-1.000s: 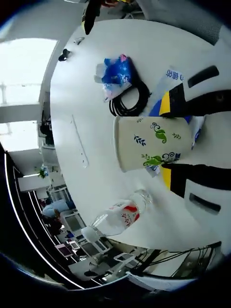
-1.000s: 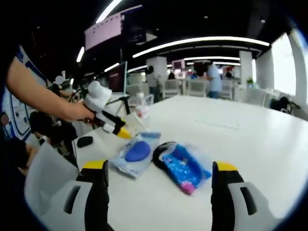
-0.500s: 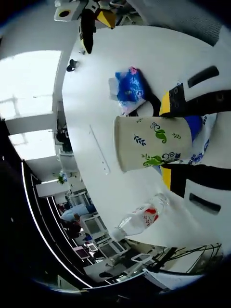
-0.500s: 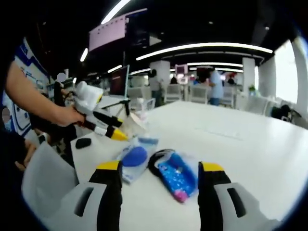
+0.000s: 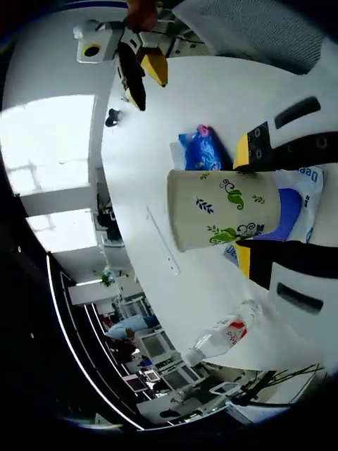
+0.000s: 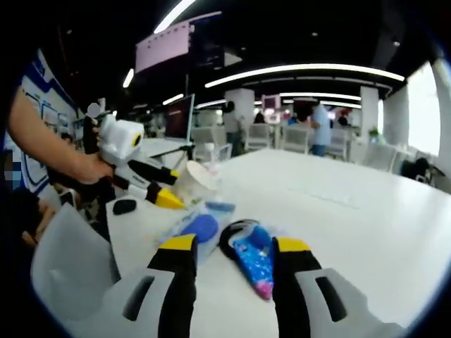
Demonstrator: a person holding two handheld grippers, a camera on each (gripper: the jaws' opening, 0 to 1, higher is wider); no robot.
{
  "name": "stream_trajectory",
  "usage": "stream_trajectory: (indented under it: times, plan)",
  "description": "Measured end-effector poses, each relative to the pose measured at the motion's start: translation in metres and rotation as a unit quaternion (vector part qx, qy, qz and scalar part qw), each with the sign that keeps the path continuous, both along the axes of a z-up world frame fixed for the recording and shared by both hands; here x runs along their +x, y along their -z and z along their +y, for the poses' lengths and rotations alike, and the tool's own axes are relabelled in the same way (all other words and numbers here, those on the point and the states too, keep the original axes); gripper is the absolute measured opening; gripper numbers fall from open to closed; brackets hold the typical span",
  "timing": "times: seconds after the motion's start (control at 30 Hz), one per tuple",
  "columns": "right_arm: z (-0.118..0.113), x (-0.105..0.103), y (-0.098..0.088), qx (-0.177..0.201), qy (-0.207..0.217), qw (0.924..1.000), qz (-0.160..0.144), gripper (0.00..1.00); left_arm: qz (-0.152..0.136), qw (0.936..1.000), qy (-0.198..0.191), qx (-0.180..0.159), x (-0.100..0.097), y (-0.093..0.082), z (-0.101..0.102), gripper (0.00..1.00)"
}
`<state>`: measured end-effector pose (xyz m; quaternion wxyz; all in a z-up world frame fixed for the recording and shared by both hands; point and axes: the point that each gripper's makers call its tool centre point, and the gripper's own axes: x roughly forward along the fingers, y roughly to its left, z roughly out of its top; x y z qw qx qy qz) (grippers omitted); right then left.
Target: Arrange the tabletop items into an orderly group along one side of the table until the central work area is clear of visible clutter.
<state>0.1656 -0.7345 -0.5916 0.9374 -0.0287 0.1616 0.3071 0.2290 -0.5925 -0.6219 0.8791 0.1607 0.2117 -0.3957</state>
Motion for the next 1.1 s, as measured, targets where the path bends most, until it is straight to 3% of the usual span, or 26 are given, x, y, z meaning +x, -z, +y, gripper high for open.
stream_trajectory:
  times: [0.27,0.4,0.5,0.63,0.83,1.1]
  plan:
    - [0.016,-0.003,-0.011,0.057,-0.016,0.9982,0.006,0.36,0.0,0.9992,0.036,-0.02,-0.021,-0.004,-0.019,0.37]
    - [0.019,-0.003,-0.011,0.051,-0.024,0.9984,0.004,0.34,0.002,0.9984,0.051,-0.024,-0.03,-0.004,-0.028,0.37]
    - [0.023,-0.002,-0.011,0.107,-0.015,0.9936,0.032,0.34,0.003,0.9978,0.056,-0.036,-0.033,-0.008,-0.033,0.37]
    - [0.027,-0.004,-0.011,0.092,-0.027,0.9952,0.022,0.35,0.002,0.9962,0.072,-0.048,-0.039,-0.01,-0.038,0.37]
    - [0.039,-0.006,-0.012,0.125,-0.03,0.991,0.039,0.35,0.0,0.9942,0.089,-0.06,-0.047,-0.011,-0.041,0.36]
    - [0.054,-0.002,-0.017,0.137,-0.045,0.9882,0.05,0.35,0.004,0.99,0.122,-0.071,-0.051,-0.013,-0.044,0.37]
